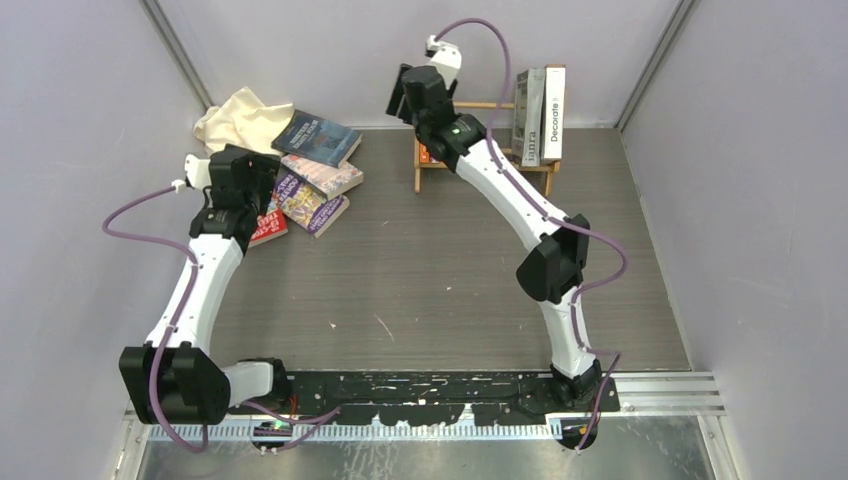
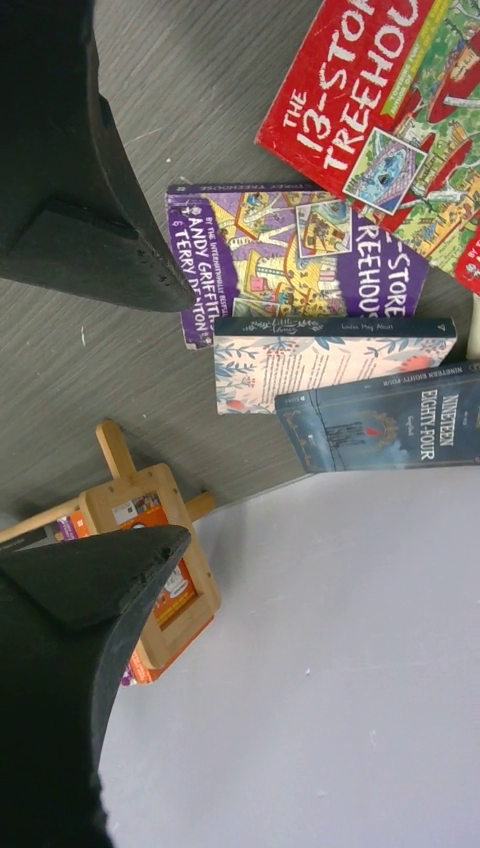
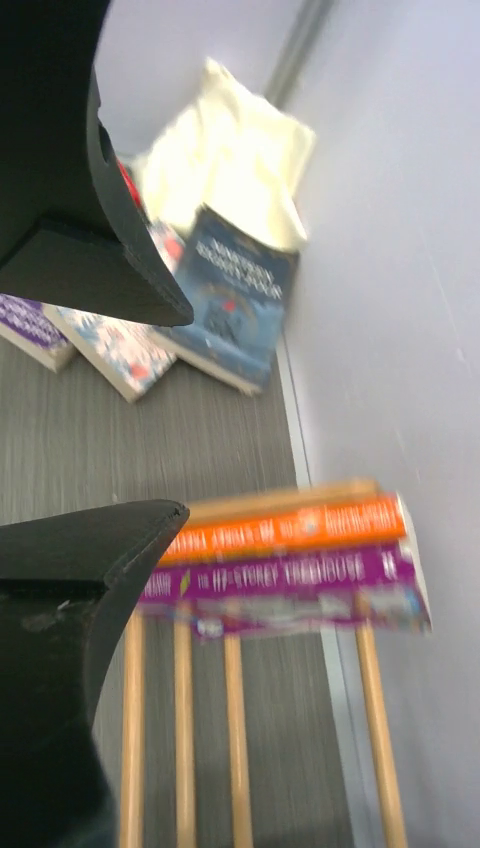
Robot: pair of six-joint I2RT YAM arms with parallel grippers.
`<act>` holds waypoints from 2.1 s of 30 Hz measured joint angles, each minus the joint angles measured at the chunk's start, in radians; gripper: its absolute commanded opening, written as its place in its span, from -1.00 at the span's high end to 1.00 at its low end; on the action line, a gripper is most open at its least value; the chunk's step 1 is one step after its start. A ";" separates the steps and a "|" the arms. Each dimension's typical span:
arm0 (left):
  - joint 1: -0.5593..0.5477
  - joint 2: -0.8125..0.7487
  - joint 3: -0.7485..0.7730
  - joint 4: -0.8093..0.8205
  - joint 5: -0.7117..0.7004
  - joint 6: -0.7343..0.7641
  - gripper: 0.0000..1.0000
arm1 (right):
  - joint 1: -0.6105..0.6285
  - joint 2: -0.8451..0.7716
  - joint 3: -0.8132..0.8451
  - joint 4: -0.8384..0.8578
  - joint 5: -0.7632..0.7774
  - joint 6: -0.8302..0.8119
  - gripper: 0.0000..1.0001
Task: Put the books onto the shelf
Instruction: Move the shelf to the center of the board, then pick up the book from the center of the board.
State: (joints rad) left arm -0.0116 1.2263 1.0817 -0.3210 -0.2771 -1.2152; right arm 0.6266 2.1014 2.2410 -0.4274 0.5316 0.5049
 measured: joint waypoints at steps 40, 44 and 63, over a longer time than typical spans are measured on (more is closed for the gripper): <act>0.085 0.433 0.098 0.169 0.234 0.014 -0.61 | 0.045 0.597 0.369 0.076 -0.404 0.159 -0.62; 0.094 0.516 0.105 0.213 0.274 0.004 -0.60 | 0.039 0.596 0.315 0.121 -0.418 0.156 -0.62; 0.091 0.672 0.258 0.307 0.351 -0.034 -0.58 | 0.037 0.588 0.223 0.135 -0.454 0.138 -0.64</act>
State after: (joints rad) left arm 0.0795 1.8980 1.3399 -0.0143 0.0742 -1.2488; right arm 0.6636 2.6896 2.4641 -0.2924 0.0780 0.6434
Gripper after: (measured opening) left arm 0.794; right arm 0.817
